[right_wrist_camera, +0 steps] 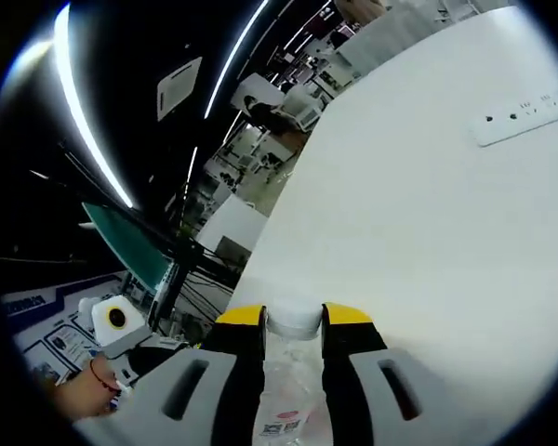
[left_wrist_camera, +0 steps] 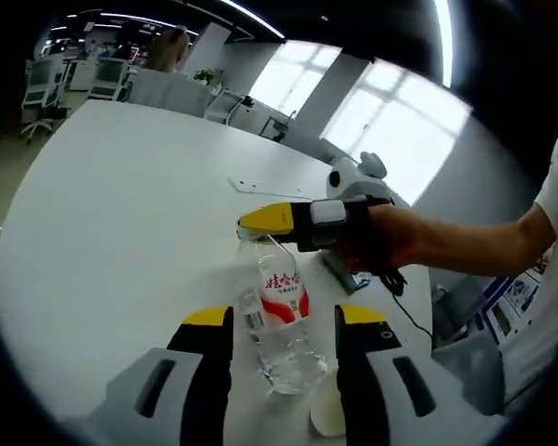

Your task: Arrange the tabletop items into an orderly group along one side of the table until the central work area is clear of visible clutter.

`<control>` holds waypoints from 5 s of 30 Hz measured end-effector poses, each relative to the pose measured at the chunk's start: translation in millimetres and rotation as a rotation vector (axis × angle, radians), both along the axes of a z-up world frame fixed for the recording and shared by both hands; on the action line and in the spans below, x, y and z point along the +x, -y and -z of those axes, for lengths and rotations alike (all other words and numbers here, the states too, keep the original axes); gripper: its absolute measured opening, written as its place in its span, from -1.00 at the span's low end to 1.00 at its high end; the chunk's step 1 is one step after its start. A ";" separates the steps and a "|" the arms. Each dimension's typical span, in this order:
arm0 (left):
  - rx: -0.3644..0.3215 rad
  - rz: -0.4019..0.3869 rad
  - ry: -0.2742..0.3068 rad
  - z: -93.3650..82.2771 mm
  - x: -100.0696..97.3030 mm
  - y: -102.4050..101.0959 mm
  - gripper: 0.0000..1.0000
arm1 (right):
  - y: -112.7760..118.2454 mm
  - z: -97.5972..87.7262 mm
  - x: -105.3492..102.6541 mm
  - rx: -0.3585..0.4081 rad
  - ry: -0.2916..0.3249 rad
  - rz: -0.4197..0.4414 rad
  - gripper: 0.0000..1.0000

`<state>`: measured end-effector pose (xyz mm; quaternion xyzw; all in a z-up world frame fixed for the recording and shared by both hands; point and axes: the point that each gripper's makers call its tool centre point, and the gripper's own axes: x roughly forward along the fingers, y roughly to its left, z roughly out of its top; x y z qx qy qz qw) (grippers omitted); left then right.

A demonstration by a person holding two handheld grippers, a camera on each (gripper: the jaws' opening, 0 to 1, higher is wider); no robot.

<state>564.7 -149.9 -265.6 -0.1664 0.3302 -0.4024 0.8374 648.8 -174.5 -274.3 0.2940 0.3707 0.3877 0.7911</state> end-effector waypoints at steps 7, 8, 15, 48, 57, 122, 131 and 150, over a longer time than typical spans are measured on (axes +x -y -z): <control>-0.030 0.065 -0.004 3.2 4.6 19.8 -0.09 | -6.1 -12.4 -8.0 -0.007 0.070 -0.038 -0.59; -0.030 0.068 -0.005 4.0 4.5 20.7 -0.09 | -6.7 -13.6 -9.0 -0.010 0.077 -0.042 -0.59; -0.060 0.093 -0.027 9.7 5.6 28.2 -0.05 | -10.8 -25.2 -19.2 -0.018 0.139 -0.078 -0.59; -0.093 0.229 0.105 -12.8 12.7 65.2 -0.20 | 8.1 -78.7 -35.5 -0.152 0.403 -0.167 -0.63; -0.051 0.269 0.215 -23.7 23.4 81.6 -0.21 | 25.1 -92.6 -33.2 -0.194 0.494 -0.168 -0.62; 0.062 0.386 0.477 -15.9 30.8 117.0 -0.21 | 61.2 -88.4 -48.1 -0.476 0.729 -0.200 -0.61; 0.059 0.396 0.468 -16.0 26.1 116.8 -0.20 | 63.0 -86.5 -53.9 -0.528 0.746 -0.210 -0.60; 0.076 0.396 0.462 -20.6 24.3 114.7 -0.12 | 67.0 -85.0 -59.8 -0.562 0.749 -0.182 -0.58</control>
